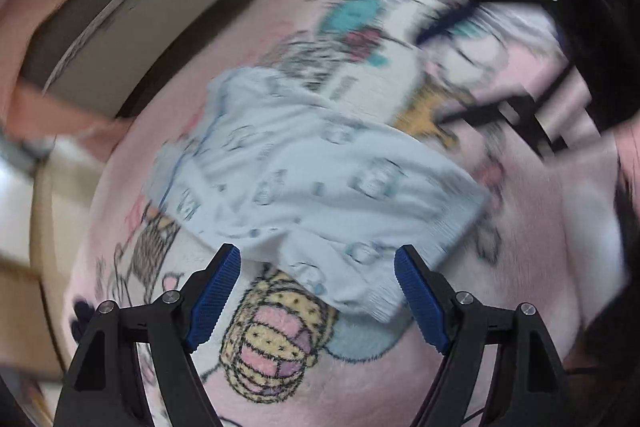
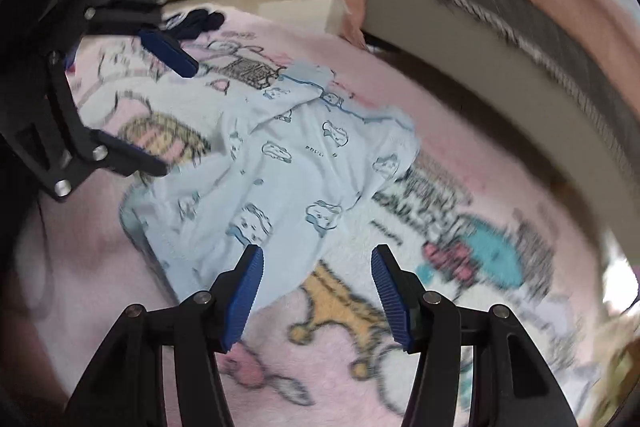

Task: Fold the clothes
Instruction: 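Grasp the elastic waistband of the folded pants with both grippers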

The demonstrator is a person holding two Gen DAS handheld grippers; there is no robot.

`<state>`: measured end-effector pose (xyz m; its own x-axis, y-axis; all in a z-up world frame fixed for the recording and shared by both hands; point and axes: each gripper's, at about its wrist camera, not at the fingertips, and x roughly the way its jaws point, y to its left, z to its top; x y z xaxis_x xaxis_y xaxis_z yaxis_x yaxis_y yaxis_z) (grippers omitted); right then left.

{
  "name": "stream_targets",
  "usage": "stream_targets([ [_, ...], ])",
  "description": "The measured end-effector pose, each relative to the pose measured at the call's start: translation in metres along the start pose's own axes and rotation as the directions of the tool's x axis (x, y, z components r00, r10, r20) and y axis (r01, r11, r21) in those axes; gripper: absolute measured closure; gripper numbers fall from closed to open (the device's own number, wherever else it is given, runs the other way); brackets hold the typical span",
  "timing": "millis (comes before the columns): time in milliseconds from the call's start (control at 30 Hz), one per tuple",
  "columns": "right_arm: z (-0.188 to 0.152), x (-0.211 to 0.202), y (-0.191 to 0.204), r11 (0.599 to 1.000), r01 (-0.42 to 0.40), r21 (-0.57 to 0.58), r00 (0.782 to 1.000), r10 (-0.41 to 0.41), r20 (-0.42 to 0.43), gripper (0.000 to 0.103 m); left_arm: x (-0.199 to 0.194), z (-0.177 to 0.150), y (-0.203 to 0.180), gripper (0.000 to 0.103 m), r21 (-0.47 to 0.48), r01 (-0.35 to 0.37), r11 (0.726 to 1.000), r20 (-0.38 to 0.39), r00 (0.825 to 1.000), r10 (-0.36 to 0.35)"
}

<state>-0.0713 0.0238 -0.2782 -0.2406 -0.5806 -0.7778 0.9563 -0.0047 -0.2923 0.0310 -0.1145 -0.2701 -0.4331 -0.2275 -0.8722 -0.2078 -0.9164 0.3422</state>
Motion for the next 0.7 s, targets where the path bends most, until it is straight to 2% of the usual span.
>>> stream_targets([
  [67, -0.005, -0.001, 0.008, 0.997, 0.022, -0.074, 1.0, -0.022, 0.0, 0.047, -0.005, -0.01, -0.024, 0.024, 0.153, -0.091, 0.984, 0.062, 0.995, 0.083],
  [100, -0.007, -0.001, 0.013, 0.992, 0.031, -0.119, 1.0, -0.031, -0.003, 0.047, -0.008, -0.016, -0.035, 0.024, 0.233, -0.142, 0.962, 0.1, 0.988, 0.121],
  [133, -0.009, -0.001, 0.017, 0.986, 0.039, -0.163, 0.999, -0.041, -0.005, 0.047, -0.009, -0.025, -0.047, 0.024, 0.315, -0.195, 0.929, 0.144, 0.977, 0.156],
  [200, -0.014, -0.004, 0.029, 0.964, 0.041, -0.261, 0.999, -0.043, -0.004, 0.047, -0.007, -0.041, -0.069, 0.024, 0.449, -0.29, 0.845, 0.221, 0.952, 0.21],
  [333, -0.024, -0.007, 0.048, 0.911, 0.033, -0.411, 0.999, -0.037, -0.003, 0.047, 0.008, -0.061, -0.091, 0.024, 0.575, -0.311, 0.757, 0.224, 0.95, 0.22],
  [400, -0.03, -0.008, 0.057, 0.885, 0.016, -0.465, 1.0, -0.022, -0.007, 0.047, 0.015, -0.065, -0.094, 0.024, 0.581, -0.307, 0.754, 0.217, 0.951, 0.221],
  [500, -0.037, -0.008, 0.069, 0.854, -0.017, -0.52, 1.0, 0.011, -0.015, 0.047, 0.025, -0.061, -0.089, 0.024, 0.552, -0.283, 0.784, 0.182, 0.959, 0.217],
  [633, -0.045, -0.003, 0.085, 0.807, -0.018, -0.59, 1.0, 0.018, -0.006, 0.047, 0.034, -0.053, -0.082, 0.024, 0.517, -0.314, 0.796, 0.186, 0.949, 0.253],
  [700, -0.049, -0.001, 0.093, 0.778, 0.0, -0.628, 1.0, 0.008, 0.01, 0.047, 0.038, -0.052, -0.083, 0.024, 0.516, -0.323, 0.793, 0.193, 0.946, 0.26],
])
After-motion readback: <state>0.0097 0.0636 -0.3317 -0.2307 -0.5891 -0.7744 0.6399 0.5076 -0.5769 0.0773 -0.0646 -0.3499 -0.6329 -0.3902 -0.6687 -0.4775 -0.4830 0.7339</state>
